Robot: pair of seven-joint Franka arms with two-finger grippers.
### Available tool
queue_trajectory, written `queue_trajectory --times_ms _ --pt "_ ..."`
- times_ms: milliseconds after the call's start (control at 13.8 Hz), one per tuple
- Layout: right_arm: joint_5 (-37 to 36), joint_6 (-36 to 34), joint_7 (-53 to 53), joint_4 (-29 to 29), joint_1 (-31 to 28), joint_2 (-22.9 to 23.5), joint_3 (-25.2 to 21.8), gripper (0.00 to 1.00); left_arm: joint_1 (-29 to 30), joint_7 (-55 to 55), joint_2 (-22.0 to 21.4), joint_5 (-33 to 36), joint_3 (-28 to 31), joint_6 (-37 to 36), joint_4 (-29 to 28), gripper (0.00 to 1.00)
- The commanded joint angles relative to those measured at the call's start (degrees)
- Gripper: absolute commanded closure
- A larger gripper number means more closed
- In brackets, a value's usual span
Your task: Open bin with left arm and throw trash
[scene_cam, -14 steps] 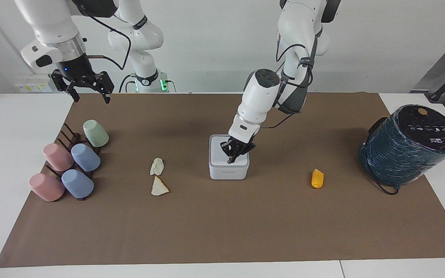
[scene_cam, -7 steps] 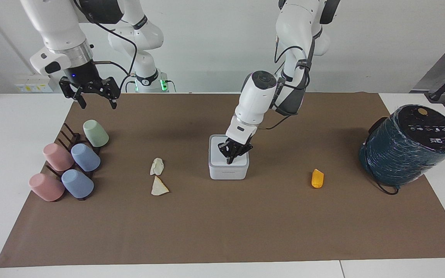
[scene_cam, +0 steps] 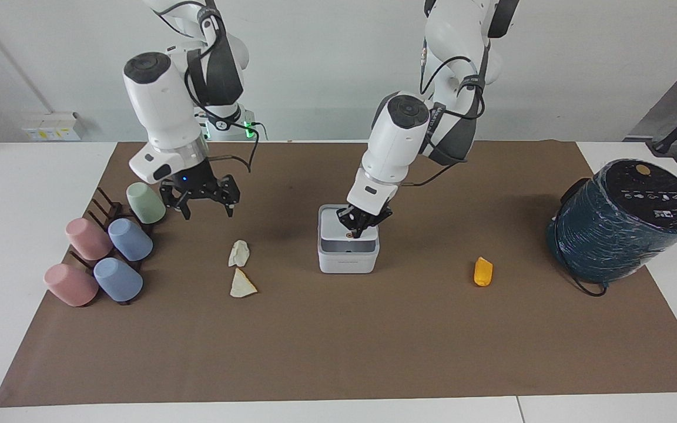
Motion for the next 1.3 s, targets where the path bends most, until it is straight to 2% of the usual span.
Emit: queue_trajectory --times_ms 0,145,362,579,724,796,869,941,1014,1086,1231 --pt "0.68 6.51 -0.31 -0.54 0.10 5.05 0.04 0.00 2.41 0.14 0.80 0.15 0.47 -8.43 6.08 1.00" --pt "0.68 11.34 -0.40 -3.16 0.10 7.43 0.04 0.00 5.30 1.10 0.28 2.86 0.12 -11.95 7.32 1.00" --pt "0.68 15.76 -0.84 -9.40 0.89 7.62 0.13 0.00 9.61 8.65 -0.95 3.40 0.29 -14.51 7.24 1.00" --pt "0.68 17.96 -0.84 -12.84 1.94 7.53 0.22 0.24 15.84 22.06 -2.01 6.38 -0.06 -13.64 6.89 1.00" --pt "0.76 19.97 -0.75 -13.29 2.21 8.05 0.22 0.60 19.45 31.65 -2.10 6.30 0.03 -12.06 6.45 0.99" --pt "0.76 20.59 -0.14 -13.29 2.38 8.49 0.22 0.87 21.30 33.87 -2.36 6.30 0.03 -9.88 4.79 0.83" --pt "0.76 20.60 1.08 -13.46 2.38 8.67 0.22 1.00 23.05 35.37 -3.67 6.30 0.03 -6.11 1.38 0.40" --pt "0.76 20.60 2.23 -13.46 2.91 8.76 0.22 1.00 24.46 37.82 -5.68 6.30 0.03 -0.68 -4.48 0.19" --pt "0.76 19.82 2.24 -12.85 3.09 8.93 0.22 1.00 26.22 41.42 -7.79 6.30 0.03 5.20 -10.72 0.14" --pt "0.68 18.24 2.06 -11.63 3.00 8.59 0.22 1.00 27.54 44.67 -8.86 6.30 0.03 9.44 -15.30 0.02" --pt "0.68 10.70 2.15 -6.46 2.48 7.01 0.22 1.00 27.64 46.37 -7.99 6.30 0.03 11.24 -16.67 0.00"
